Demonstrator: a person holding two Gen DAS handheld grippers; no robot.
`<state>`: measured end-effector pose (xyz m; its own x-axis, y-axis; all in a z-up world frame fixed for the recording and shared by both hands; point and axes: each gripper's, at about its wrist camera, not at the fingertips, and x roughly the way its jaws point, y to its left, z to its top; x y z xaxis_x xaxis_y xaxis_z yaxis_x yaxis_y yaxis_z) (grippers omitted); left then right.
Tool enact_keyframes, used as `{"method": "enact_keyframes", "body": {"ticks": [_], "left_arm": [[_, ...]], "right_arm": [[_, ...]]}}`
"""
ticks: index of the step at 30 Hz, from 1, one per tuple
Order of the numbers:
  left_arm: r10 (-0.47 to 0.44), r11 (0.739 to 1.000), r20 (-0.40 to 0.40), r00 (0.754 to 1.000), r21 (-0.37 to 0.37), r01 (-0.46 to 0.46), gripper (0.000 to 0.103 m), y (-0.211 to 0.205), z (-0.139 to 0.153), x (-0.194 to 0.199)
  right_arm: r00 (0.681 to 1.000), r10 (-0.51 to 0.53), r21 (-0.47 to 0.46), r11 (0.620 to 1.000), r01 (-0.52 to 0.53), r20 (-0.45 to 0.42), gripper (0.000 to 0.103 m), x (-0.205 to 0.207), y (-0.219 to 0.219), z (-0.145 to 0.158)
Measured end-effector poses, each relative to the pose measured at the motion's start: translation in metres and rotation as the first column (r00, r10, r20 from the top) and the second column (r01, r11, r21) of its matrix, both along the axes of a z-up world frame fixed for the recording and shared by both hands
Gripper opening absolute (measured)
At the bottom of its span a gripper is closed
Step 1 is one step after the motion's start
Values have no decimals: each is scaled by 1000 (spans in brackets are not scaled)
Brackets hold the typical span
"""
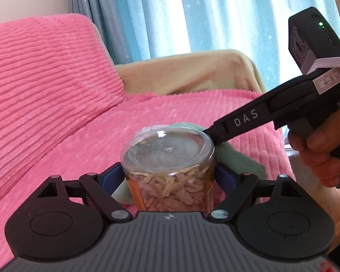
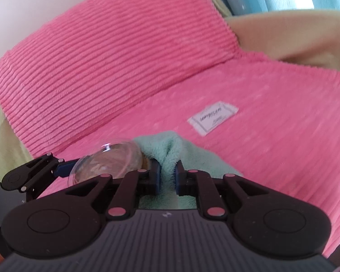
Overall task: Clean container
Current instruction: 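Turn the jar upright in the left tool while the right tool lifts the cloth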
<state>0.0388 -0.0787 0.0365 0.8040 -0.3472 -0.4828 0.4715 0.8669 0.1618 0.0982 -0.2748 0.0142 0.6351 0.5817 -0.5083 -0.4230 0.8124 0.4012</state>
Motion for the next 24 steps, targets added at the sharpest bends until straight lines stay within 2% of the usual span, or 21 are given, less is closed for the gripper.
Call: {"method": "enact_keyframes", "body": {"ticks": [1, 8, 13, 24], "left_arm": [[3, 1000, -8, 1000, 5, -3, 86, 0, -3, 1], [0, 1000, -4, 1000, 0, 0, 86, -1, -5, 1], [-27, 1000, 1, 1000, 3, 27, 86, 18, -2, -5], [-41, 999, 15, 999, 13, 41, 86, 20, -3, 1]], "right_arm": [[1000, -7, -11, 1000, 7, 5, 11, -1, 1, -1], [980, -38, 14, 999, 36, 195, 11, -21, 0, 24], [974, 34, -47, 999, -24, 224, 11, -29, 12, 26], [943, 196, -185, 971, -149, 270, 11, -47, 38, 31]]}}
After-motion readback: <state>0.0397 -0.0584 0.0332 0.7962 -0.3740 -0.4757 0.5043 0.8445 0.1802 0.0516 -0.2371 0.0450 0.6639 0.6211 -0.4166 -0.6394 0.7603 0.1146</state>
